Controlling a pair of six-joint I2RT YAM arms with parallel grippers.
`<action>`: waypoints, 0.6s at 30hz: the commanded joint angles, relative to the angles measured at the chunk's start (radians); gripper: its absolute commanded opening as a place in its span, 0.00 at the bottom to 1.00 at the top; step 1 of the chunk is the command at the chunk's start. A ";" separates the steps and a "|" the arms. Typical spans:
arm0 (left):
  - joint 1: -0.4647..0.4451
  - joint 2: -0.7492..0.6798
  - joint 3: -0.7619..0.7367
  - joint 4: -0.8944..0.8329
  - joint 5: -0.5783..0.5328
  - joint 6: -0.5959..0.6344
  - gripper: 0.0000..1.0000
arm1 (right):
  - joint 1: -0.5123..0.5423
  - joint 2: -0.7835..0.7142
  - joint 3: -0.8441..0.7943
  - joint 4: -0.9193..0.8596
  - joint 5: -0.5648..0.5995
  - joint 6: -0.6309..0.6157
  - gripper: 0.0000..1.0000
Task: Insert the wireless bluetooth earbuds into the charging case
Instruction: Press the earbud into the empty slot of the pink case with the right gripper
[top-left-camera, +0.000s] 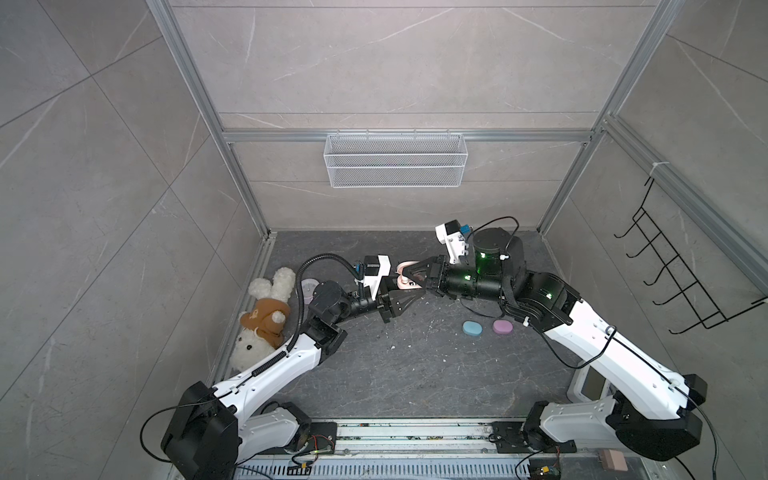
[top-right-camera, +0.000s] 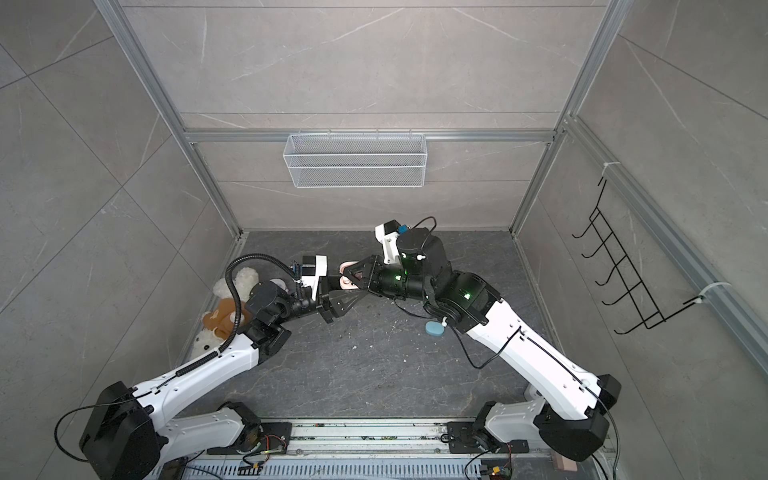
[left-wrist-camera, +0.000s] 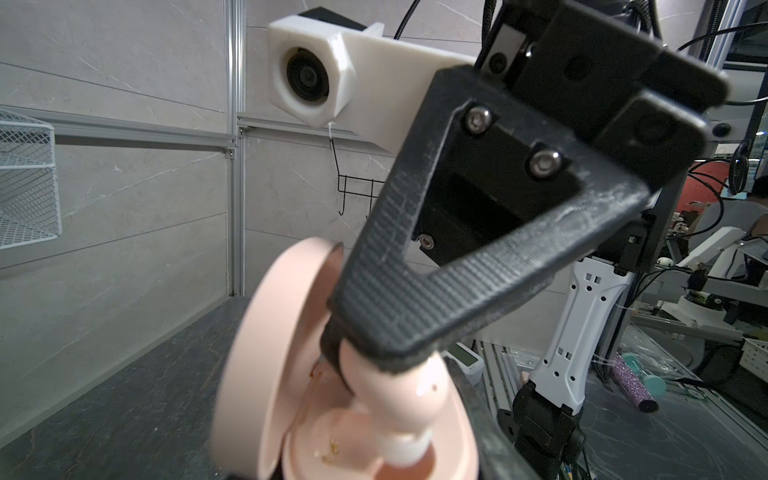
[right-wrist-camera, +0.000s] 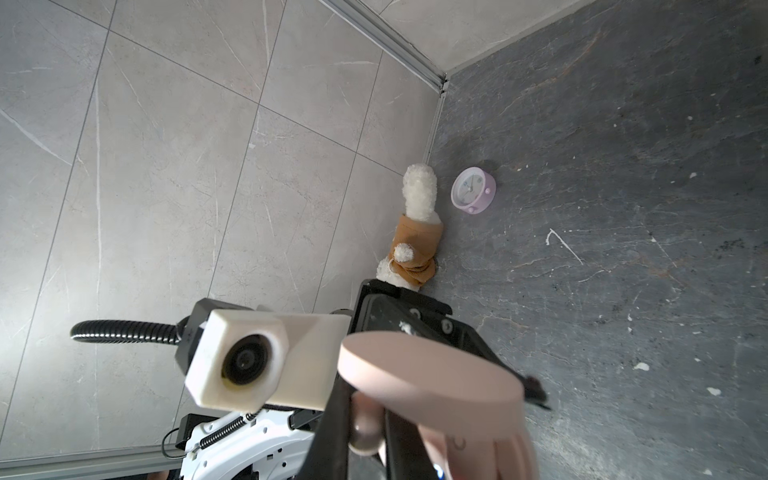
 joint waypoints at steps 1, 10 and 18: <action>-0.005 -0.030 0.043 0.027 0.019 0.029 0.20 | 0.009 0.008 -0.013 0.018 -0.005 0.009 0.14; -0.005 -0.036 0.042 0.020 0.017 0.030 0.20 | 0.010 -0.002 -0.011 -0.007 0.008 0.004 0.14; -0.005 -0.040 0.037 0.018 0.011 0.033 0.20 | 0.014 -0.008 -0.003 -0.033 0.013 -0.002 0.17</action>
